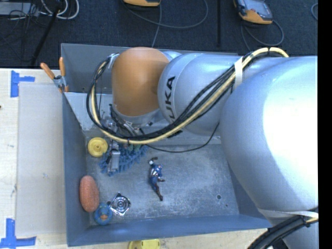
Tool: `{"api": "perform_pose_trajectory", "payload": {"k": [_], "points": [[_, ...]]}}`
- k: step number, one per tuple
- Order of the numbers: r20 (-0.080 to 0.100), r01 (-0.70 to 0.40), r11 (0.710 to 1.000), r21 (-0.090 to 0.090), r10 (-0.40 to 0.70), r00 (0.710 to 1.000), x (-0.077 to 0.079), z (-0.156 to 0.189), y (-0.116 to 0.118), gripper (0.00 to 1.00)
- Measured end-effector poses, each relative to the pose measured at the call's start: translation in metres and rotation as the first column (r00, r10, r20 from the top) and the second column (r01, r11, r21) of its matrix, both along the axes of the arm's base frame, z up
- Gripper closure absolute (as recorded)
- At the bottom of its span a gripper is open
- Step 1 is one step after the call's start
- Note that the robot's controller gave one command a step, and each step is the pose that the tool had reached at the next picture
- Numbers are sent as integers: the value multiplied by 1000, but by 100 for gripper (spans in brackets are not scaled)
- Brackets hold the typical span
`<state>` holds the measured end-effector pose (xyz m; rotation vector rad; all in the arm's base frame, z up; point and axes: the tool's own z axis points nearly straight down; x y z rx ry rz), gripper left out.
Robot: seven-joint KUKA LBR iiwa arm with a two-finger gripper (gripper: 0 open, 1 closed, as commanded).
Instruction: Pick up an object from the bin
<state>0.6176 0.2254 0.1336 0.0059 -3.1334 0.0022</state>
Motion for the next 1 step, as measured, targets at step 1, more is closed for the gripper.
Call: {"api": "perform_pose_trajectory", "payload": {"k": [1], "points": [[6,4,1000,1,-4,1000,1,5,-1,0]]}}
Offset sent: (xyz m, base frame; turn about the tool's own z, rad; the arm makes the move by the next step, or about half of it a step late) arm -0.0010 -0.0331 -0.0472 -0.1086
